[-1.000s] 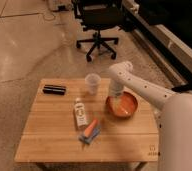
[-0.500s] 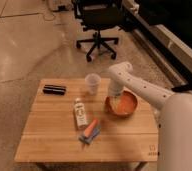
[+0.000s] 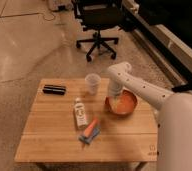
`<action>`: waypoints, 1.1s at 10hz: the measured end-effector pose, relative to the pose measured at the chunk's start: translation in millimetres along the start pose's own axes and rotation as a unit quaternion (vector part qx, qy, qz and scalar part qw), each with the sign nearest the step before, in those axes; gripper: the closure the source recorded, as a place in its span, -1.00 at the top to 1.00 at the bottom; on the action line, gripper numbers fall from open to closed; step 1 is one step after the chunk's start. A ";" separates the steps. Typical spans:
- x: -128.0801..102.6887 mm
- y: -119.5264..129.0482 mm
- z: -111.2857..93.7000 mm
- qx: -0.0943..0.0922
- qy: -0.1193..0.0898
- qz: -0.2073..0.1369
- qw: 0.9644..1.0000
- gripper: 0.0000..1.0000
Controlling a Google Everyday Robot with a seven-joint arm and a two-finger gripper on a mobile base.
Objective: Push the ceramic bowl across the table
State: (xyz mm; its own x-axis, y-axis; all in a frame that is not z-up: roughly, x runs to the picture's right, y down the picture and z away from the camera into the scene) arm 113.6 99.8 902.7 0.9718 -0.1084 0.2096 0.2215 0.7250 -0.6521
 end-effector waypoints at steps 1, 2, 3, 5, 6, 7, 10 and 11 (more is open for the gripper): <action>-1.2 -0.3 1.0 0.000 -0.001 -0.001 1.000 0.30; -1.9 -0.6 1.5 0.000 -0.001 -0.002 1.000 0.30; -2.5 -0.8 2.1 0.000 -0.002 -0.003 1.000 0.30; -4.9 -0.8 3.3 -0.001 -0.003 -0.005 1.000 0.30; -5.5 -1.0 3.5 -0.001 -0.003 -0.006 1.000 0.30; -6.5 -1.1 4.3 -0.002 -0.003 -0.007 1.000 0.30; -8.9 -1.6 5.1 -0.003 -0.004 -0.010 1.000 0.30; -10.3 -2.2 5.3 -0.003 -0.005 -0.011 1.000 0.30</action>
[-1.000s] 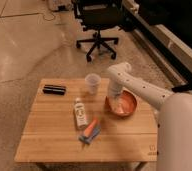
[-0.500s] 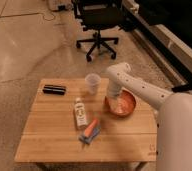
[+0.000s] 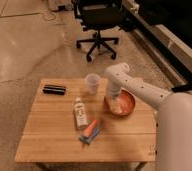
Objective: Push the ceramic bowl across the table
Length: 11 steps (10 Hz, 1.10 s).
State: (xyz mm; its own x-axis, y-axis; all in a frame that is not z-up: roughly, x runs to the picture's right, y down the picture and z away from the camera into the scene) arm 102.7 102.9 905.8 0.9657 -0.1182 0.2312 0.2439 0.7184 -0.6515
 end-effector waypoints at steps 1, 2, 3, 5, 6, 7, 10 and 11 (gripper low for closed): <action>-1.1 0.1 0.9 -0.001 -0.001 -0.001 1.000 0.30; -2.1 0.2 1.4 -0.002 -0.001 -0.003 1.000 0.30; -3.6 0.3 1.8 -0.002 -0.002 -0.004 1.000 0.30; -4.7 0.9 3.1 -0.004 -0.002 -0.004 1.000 0.30; -6.0 0.5 3.7 -0.004 -0.003 -0.006 1.000 0.30; -6.8 0.3 3.8 -0.004 -0.003 -0.007 1.000 0.30; -8.6 0.2 5.0 -0.006 -0.004 -0.009 1.000 0.30; -9.3 0.2 5.6 -0.006 -0.005 -0.010 1.000 0.30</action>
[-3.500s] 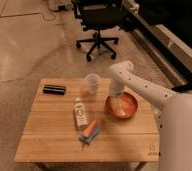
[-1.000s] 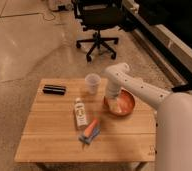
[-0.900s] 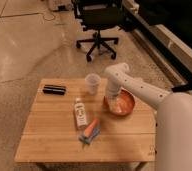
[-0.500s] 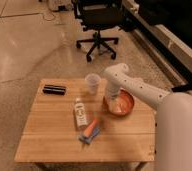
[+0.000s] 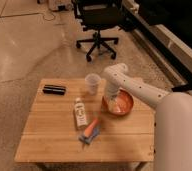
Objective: Push the ceramic bowl across the table
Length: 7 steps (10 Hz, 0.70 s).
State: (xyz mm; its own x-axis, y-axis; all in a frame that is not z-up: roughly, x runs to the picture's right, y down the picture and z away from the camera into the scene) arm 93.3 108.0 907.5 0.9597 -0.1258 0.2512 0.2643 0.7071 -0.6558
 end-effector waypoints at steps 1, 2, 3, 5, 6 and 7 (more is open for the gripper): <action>-0.4 -0.2 0.0 0.000 0.000 0.000 1.000 0.30; -1.6 -0.4 0.7 -0.001 -0.001 -0.002 1.000 0.30; -2.0 -0.5 1.0 -0.001 -0.001 -0.003 1.000 0.30; -3.5 -0.7 1.6 -0.002 -0.002 -0.005 1.000 0.30; -4.1 -0.7 1.8 -0.002 -0.003 -0.006 1.000 0.30; -5.2 -0.8 2.7 -0.003 -0.004 -0.007 1.000 0.30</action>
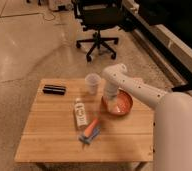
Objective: Push the ceramic bowl across the table
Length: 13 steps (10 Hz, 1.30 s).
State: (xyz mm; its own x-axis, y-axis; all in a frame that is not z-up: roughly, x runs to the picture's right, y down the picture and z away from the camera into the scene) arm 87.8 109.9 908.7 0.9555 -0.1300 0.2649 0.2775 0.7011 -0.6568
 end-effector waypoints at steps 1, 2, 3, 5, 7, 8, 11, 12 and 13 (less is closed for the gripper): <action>-0.7 -0.1 0.7 -0.001 -0.001 -0.001 1.000 0.30; -1.2 -0.3 0.7 -0.001 -0.001 -0.001 1.000 0.30; -1.8 -0.4 1.0 -0.001 -0.002 -0.002 1.000 0.30; -3.4 -0.8 1.5 -0.002 -0.003 -0.005 1.000 0.30; -5.0 -1.0 2.1 -0.003 -0.004 -0.007 1.000 0.30; -5.3 -1.0 2.3 -0.003 -0.005 -0.008 1.000 0.30; -6.0 -1.6 2.9 -0.004 -0.006 -0.011 1.000 0.30; -6.3 -1.6 3.3 -0.004 -0.006 -0.011 1.000 0.30; -6.8 -2.1 3.1 -0.004 -0.007 -0.012 1.000 0.30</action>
State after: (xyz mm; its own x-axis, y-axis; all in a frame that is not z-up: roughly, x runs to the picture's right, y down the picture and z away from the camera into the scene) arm 80.4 111.5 910.4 0.9468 -0.1376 0.2909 0.3020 0.6920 -0.6557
